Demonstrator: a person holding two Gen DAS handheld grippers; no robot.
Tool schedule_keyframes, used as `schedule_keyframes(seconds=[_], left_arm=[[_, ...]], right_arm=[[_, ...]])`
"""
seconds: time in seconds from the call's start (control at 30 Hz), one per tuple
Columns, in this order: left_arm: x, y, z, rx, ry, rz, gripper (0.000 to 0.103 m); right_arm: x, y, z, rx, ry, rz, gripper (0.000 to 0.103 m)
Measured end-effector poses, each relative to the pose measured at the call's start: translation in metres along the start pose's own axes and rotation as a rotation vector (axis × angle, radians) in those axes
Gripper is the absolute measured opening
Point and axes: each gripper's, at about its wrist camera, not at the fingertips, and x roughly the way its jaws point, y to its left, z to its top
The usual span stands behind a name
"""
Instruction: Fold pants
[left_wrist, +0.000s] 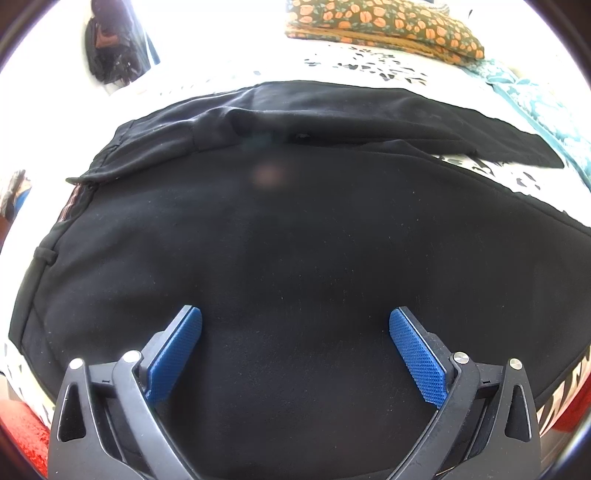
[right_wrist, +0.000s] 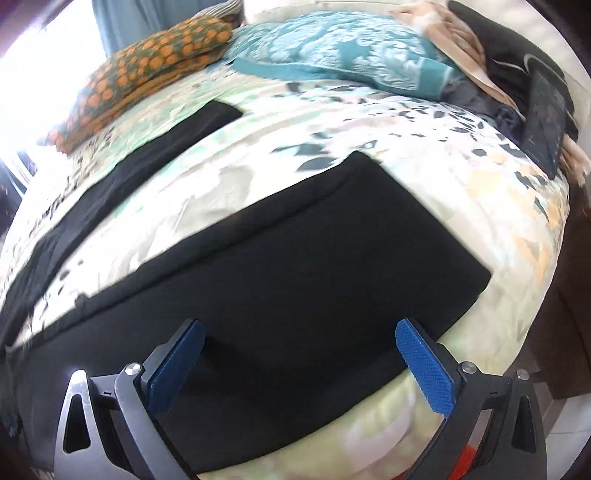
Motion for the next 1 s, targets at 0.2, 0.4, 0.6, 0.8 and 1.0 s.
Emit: schedule_keyframes(seconds=[0.2, 0.4, 0.6, 0.8, 1.0], left_arm=[[0.000, -0.002, 0.001, -0.001, 0.002, 0.010, 0.102], [0.000, -0.003, 0.001, 0.000, -0.002, 0.010, 0.102], [-0.001, -0.003, 0.000, 0.002, -0.002, 0.008, 0.102], [-0.003, -0.002, -0.002, 0.004, -0.016, -0.004, 0.102], [-0.005, -0.002, -0.003, -0.004, -0.025, 0.000, 0.102]], right_arm=[[0.004, 0.041, -0.024, -0.207, -0.041, -0.192, 0.103], [0.002, 0.034, -0.025, -0.178, -0.052, -0.168, 0.103], [0.003, 0.036, -0.024, -0.181, -0.044, -0.168, 0.103], [-0.038, 0.042, -0.024, -0.137, -0.182, -0.104, 0.103], [-0.062, 0.074, -0.027, -0.213, -0.259, -0.038, 0.103]])
